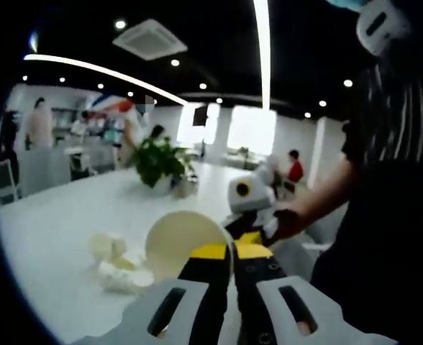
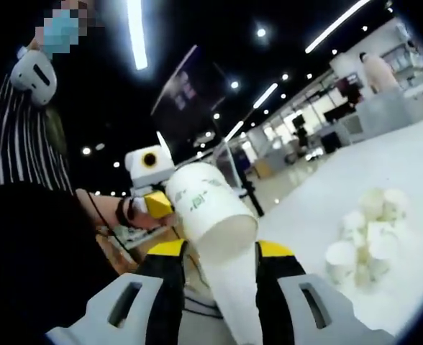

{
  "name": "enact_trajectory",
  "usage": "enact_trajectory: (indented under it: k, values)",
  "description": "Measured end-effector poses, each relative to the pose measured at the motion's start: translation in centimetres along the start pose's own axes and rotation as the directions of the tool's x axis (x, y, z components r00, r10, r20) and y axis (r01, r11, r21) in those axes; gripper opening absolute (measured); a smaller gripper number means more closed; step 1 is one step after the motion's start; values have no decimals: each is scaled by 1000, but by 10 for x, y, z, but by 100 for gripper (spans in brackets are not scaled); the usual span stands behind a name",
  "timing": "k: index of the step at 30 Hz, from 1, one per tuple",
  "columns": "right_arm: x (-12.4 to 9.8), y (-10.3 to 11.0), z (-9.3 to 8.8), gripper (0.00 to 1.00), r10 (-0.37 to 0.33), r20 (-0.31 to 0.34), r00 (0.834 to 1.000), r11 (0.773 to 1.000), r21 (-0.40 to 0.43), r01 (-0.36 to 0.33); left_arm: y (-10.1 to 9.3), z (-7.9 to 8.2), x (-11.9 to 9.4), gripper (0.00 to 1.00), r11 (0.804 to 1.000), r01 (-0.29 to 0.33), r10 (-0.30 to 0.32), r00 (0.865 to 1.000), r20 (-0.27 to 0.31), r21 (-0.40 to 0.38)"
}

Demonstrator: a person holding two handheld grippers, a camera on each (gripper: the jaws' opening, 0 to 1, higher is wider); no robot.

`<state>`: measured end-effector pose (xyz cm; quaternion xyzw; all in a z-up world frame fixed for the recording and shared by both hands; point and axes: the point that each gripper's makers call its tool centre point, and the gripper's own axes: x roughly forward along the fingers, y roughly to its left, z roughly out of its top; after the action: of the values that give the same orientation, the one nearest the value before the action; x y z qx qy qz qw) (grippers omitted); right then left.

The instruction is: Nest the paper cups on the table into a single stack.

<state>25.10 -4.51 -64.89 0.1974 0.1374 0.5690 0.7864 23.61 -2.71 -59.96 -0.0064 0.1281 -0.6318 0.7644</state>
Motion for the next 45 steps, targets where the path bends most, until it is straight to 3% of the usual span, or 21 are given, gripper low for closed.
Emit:
enact_trajectory:
  k: [9, 14, 20, 25, 29, 35, 41, 45]
  values:
    - [-31, -31, -1, 36, -123, 6, 992, 992, -20, 123, 10, -5, 2, 0, 1000, -13, 14, 999, -37, 18]
    - [-51, -57, 1, 39, -233, 11, 972, 971, -44, 233, 15, -13, 5, 0, 998, -18, 22, 997, -74, 57]
    - [-63, -73, -1, 42, -303, -17, 953, 950, -87, 301, 18, -29, 7, 0, 997, -18, 27, 991, -129, 73]
    - [-71, -88, -4, 52, -379, -37, 925, 921, -116, 372, 19, -55, 6, 0, 989, -9, 46, 969, -244, 148]
    - [-74, -92, -6, 58, -401, -49, 915, 911, -126, 392, 17, -70, 7, 0, 972, 26, 49, 950, -307, 234]
    - [-74, -95, -11, 72, -427, -69, 902, 899, -137, 415, 15, -83, 11, 0, 974, 34, 45, 940, -338, 224]
    - [-77, -100, -11, 88, -454, -54, 889, 888, -113, 446, 16, -98, 10, 0, 966, 50, 59, 912, -405, 254]
    - [-80, -103, -9, 98, -471, -46, 881, 880, -101, 465, 16, -101, 12, 0, 963, 61, 57, 904, -423, 261]
